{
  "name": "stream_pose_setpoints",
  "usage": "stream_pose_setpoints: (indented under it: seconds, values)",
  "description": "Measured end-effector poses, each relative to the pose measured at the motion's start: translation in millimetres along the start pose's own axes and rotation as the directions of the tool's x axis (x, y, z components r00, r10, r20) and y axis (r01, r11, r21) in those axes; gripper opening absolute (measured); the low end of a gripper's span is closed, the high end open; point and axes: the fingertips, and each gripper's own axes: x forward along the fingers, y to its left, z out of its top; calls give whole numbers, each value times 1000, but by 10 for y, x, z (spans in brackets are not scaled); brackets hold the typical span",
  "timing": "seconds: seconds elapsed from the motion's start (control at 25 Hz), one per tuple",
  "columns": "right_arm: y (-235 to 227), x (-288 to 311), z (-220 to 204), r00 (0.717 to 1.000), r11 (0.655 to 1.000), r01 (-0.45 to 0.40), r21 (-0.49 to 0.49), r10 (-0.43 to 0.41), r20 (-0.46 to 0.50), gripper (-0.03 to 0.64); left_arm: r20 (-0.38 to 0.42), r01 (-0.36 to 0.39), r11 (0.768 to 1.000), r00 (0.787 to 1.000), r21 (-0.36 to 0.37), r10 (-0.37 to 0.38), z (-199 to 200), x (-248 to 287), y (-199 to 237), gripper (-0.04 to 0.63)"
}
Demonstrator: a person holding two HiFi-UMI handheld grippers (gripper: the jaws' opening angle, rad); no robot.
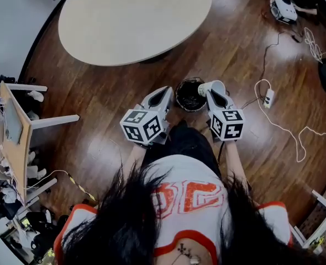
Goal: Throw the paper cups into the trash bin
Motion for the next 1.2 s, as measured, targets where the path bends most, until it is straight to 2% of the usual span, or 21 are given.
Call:
stream_pose_setpoints:
  seconds: [0.32,0.48,0.64,0.92,1.2]
  values:
    - [-173,-155,-303,999,997,53,50,-52,-12,29,-35,65,996,997,66,-62,-99,38,-230,0]
    - [-234,-121,-454,997,993,77,90,-75,-25,29,-99,135,983,988,127,-123,-273,220,-316,0]
    - [-268,25,-662,995,990,89,109,-83,-55,29,-171,174,974,974,145,-149,-547,399,-340,0]
    - [-383,487,-1147,987,994,100,38,-94,-133,30,-248,203,974,953,101,-172,-962,512,-458,0]
    - [-536,1304,-1776,960,996,66,-52,-78,-269,31,-263,177,983,952,56,-156,-1108,438,-122,0]
